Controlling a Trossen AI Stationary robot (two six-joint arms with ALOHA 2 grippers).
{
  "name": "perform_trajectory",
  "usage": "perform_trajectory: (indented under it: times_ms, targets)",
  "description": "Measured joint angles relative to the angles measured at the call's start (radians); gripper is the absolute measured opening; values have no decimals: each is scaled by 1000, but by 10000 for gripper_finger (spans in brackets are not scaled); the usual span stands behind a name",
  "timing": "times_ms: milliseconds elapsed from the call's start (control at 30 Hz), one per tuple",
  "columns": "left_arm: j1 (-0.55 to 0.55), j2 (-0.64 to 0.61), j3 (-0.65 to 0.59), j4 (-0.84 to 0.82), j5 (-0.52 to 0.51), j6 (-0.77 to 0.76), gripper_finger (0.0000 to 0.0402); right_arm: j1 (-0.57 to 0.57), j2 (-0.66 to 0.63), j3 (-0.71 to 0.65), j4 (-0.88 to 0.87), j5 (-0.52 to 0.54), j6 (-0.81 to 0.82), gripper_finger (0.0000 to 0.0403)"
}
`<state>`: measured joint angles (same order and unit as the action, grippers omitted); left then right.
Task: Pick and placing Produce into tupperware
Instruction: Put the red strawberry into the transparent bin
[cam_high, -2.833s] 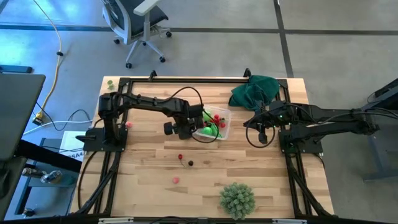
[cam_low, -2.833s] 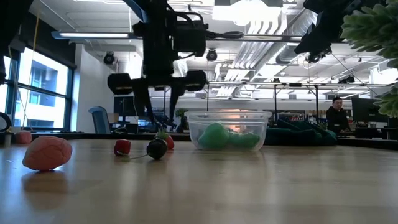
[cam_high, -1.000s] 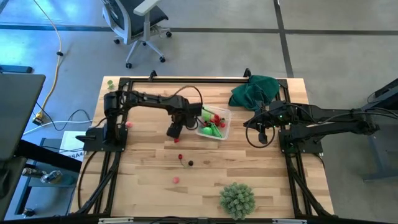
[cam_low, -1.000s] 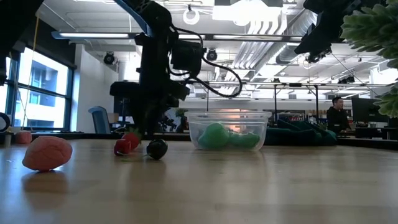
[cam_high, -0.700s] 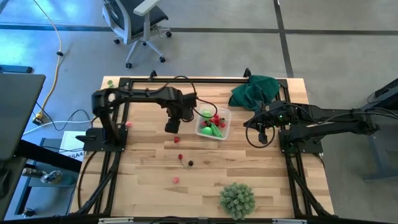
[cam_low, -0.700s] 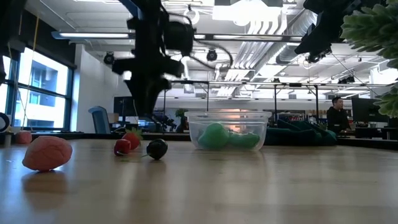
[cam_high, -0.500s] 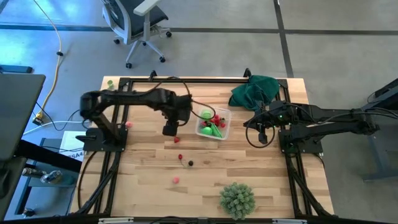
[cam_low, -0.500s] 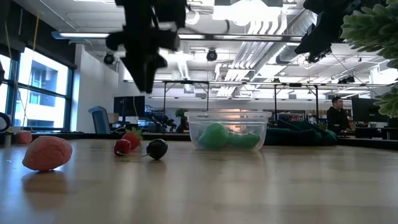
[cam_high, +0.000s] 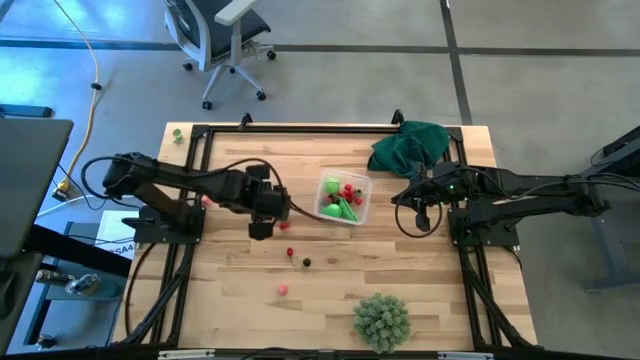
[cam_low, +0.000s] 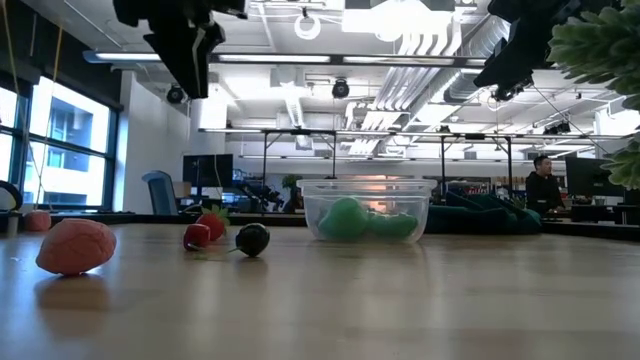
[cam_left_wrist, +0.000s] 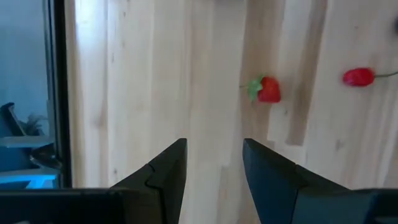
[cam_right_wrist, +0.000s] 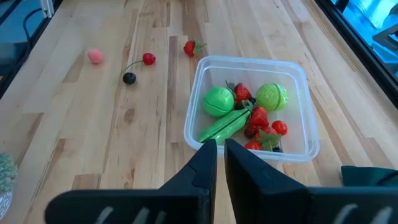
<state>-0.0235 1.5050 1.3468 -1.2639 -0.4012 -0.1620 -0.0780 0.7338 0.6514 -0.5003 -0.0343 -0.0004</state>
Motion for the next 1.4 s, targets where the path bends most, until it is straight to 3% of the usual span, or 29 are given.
perform_trajectory:
  times_ms: [133, 300, 533, 633, 867, 1133, 1400]
  targets:
    - [-11, 0, -23, 85, 62, -2, 147, 0, 0, 0, 0, 0, 0, 24]
    - [11, -36, -175, 253, 187, 44, 147, 0, 0, 0, 0, 0, 0, 24]
    - [31, -37, -310, 464, 314, 241, 147, 0, 0, 0, -2, 0, 0, 24]
    - [29, -3, -334, 508, 321, 260, 147, 0, 0, 0, -4, 0, 0, 24]
    - [44, 56, -345, 504, 210, 263, 147, 0, 0, 0, -6, 0, 0, 24]
    - [110, 130, -345, 554, 327, 263, 147, 0, 0, 0, -5, 0, 0, 24]
    - [123, 174, -345, 561, 337, 271, 147, 0, 0, 0, -7, 0, 0, 24]
